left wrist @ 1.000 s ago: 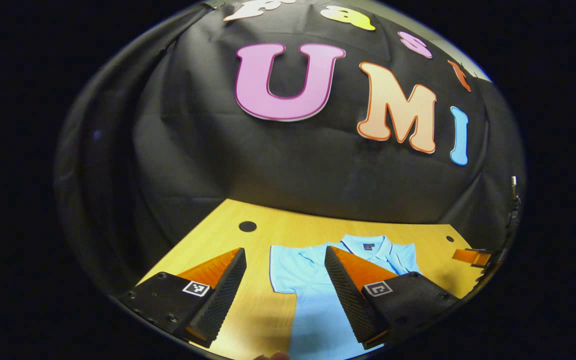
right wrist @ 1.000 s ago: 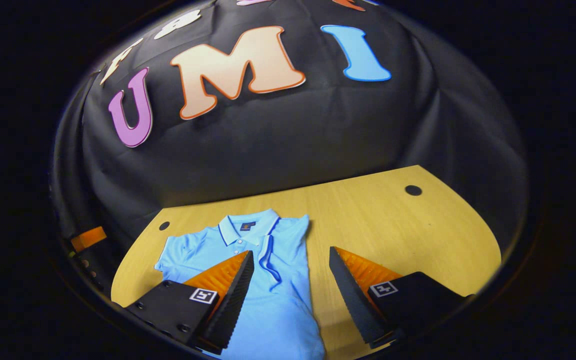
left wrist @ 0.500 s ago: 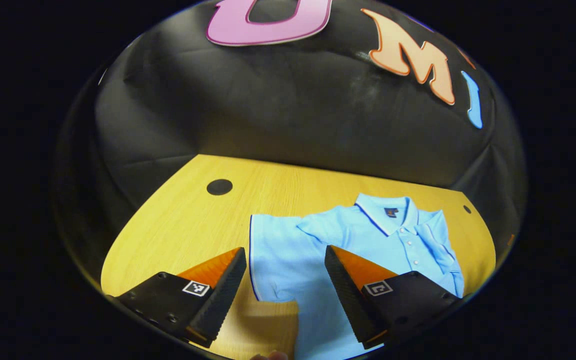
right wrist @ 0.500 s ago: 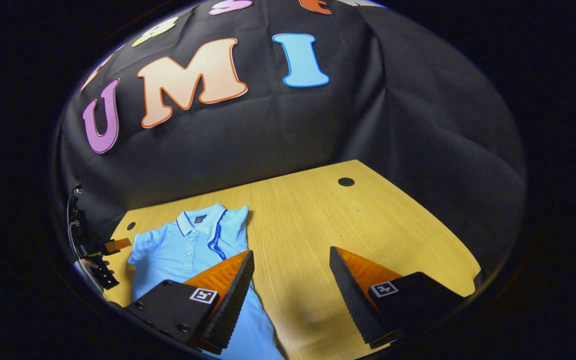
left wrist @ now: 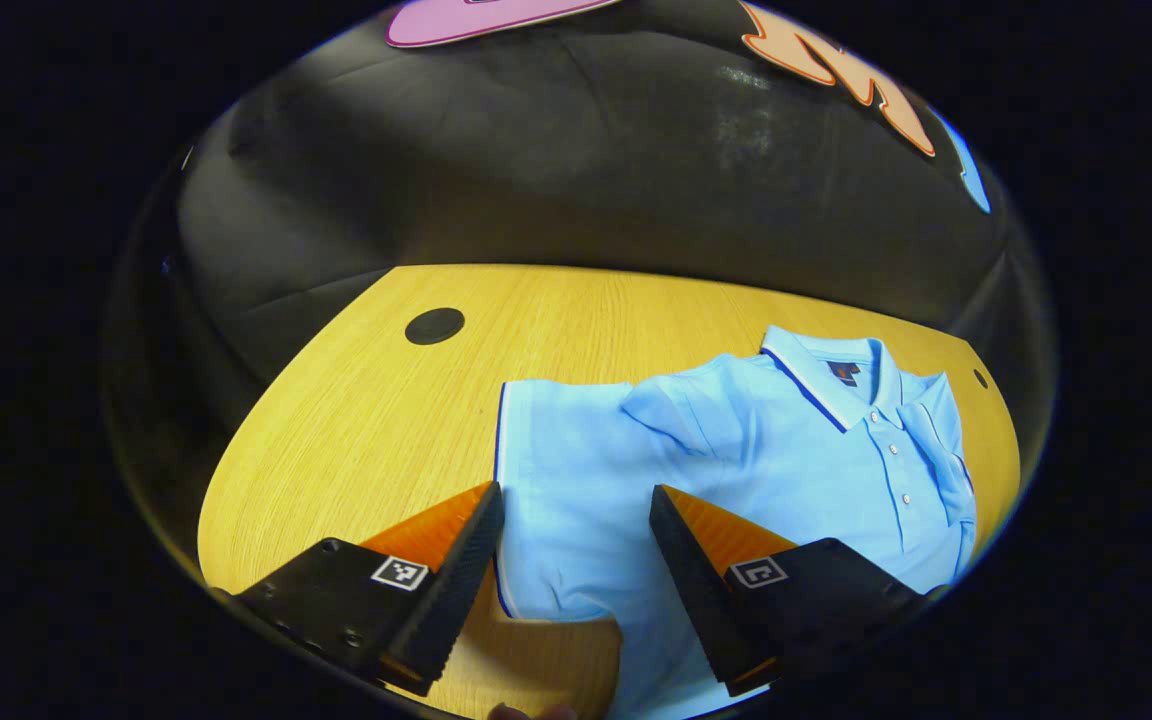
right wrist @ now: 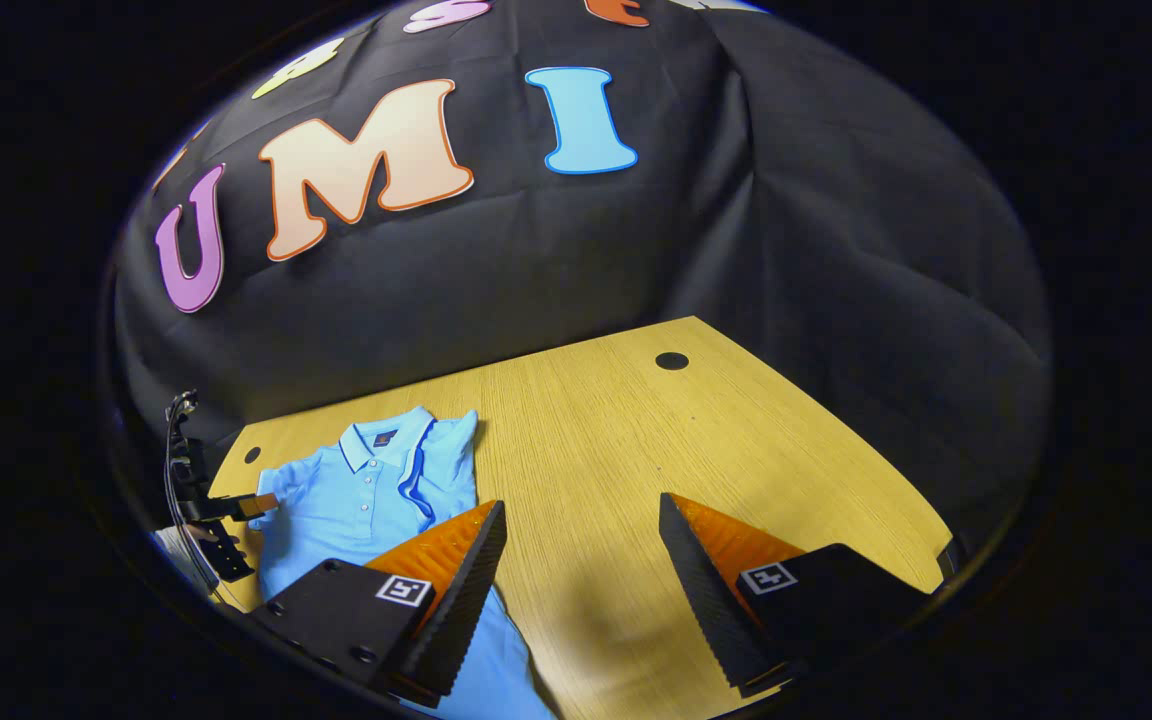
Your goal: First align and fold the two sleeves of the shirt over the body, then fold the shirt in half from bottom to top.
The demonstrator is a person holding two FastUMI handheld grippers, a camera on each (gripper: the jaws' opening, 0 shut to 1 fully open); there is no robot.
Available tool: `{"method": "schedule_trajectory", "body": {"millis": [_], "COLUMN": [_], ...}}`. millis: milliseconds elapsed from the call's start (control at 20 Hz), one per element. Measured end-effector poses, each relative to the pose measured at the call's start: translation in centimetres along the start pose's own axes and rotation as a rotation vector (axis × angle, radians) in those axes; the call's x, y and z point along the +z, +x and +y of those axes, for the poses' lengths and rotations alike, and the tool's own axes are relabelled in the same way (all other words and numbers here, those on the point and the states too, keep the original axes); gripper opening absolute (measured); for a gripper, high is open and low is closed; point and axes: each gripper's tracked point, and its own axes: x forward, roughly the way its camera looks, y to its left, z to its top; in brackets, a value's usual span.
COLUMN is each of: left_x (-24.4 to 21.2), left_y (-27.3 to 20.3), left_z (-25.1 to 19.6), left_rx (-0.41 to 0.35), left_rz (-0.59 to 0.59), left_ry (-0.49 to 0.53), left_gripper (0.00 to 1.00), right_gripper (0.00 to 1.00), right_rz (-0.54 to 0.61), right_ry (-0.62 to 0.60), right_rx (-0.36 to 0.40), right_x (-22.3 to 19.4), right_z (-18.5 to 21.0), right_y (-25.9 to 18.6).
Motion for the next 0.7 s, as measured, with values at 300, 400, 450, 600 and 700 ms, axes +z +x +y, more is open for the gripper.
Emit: {"method": "schedule_trajectory", "body": {"millis": [300, 400, 450, 600, 700], "left_x": [0.4, -0.1, 0.0, 0.1, 0.0], "left_y": [-0.3, -0.4, 0.2, 0.3, 0.1], "left_z": [2.3, 1.6, 1.1, -0.5, -1.8], "left_rx": [0.109, 0.09, 0.067, 0.02, -0.045], "left_rz": [-0.026, -0.008, -0.012, -0.005, 0.009], "left_ry": [-0.003, 0.006, 0.01, 0.013, 0.042], "left_gripper": [0.94, 0.94, 0.98, 0.85, 0.63], "right_gripper": [0.96, 0.96, 0.96, 0.96, 0.96], "right_rz": [0.009, 0.015, 0.018, 0.022, 0.025], "right_ry": [0.021, 0.022, 0.026, 0.049, 0.057], "right_rx": [0.014, 0.014, 0.013, 0.013, 0.011], "right_x": [-0.2, -0.2, -0.3, -0.5, -0.6], "right_z": [-0.1, -0.1, -0.2, -0.3, -0.5], "right_y": [0.3, 0.4, 0.5, 0.7, 0.8]}}
